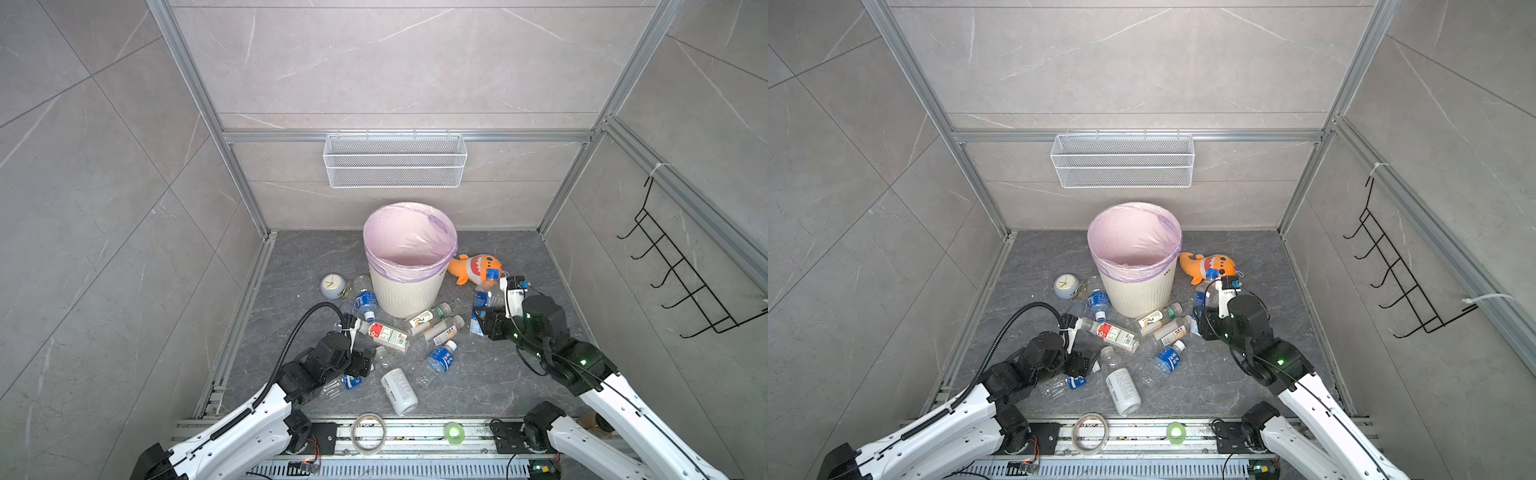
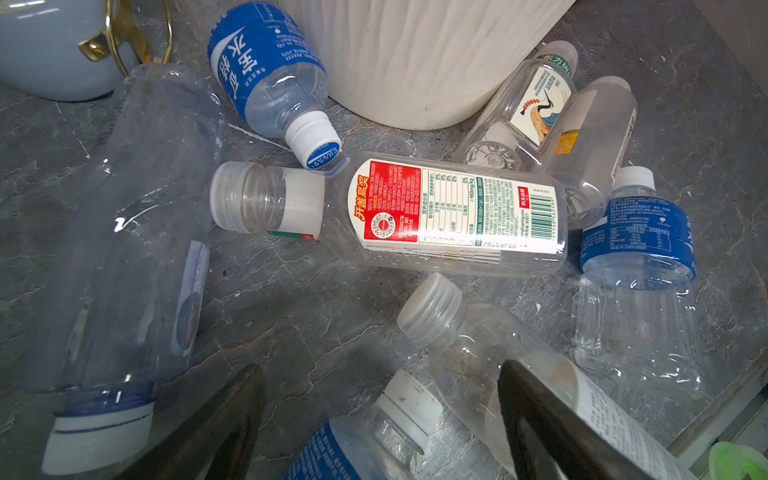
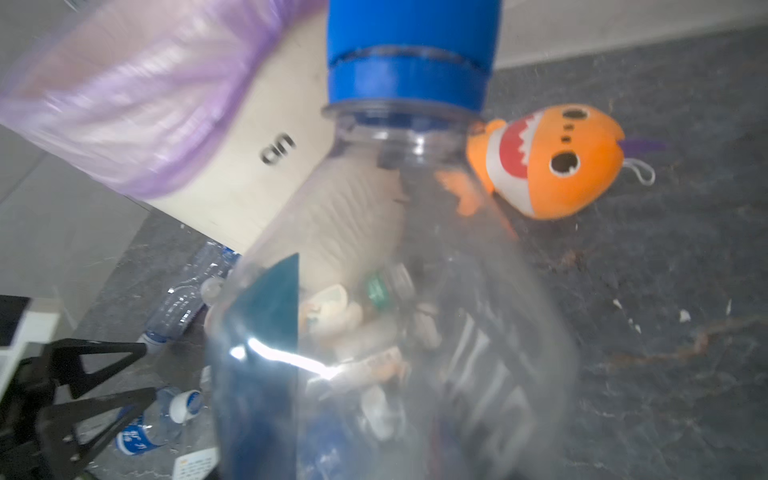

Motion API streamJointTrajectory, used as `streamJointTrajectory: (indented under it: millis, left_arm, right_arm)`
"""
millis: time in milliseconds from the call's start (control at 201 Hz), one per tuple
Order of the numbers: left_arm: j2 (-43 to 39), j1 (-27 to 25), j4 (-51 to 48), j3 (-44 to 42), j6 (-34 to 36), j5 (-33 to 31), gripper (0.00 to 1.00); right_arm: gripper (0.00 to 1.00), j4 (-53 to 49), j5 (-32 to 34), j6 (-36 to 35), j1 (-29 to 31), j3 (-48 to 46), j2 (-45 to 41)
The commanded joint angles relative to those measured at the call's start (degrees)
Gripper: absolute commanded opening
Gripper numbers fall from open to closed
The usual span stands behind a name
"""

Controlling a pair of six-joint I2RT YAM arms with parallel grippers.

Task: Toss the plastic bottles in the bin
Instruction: 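Carry the blue-capped bottle over the bin and release it with the right gripper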

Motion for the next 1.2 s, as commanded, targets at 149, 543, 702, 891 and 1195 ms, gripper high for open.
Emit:
streamJointTrajectory:
  millis: [149,543,702,891,1195]
  left_arm:
    - [-1.89,-0.30,1.62,-0.29,1.13,0.96,0.90]
    - [-2.60,-0.27,1.40,-0.40,0.89,0.37,0.93]
    - [-3.01,-0.31,1.44,-0.63,0.77,0.24,0.94]
    - [-2.90,-0.24,1.44,-0.48,0.78,0.08,0.95]
    - [-1.62,-0.26,0.99,0.15,1.03,-0.40,0.96]
  right_arm:
    - [0.45,-2.59,-0.14,-1.41,2.69,29.85,20.32]
    - [0.99,-17.97,6.79,-2.11,2.94,80.88,54.97]
    - [0.99,-16.60,6.16,-3.08,2.93,77.02,50.07]
    - [0.99,-12.02,6.21,-3.43,2.92,60.30,40.36]
    - [0.99,-9.43,9.30,-3.44,2.92,37.11,27.53]
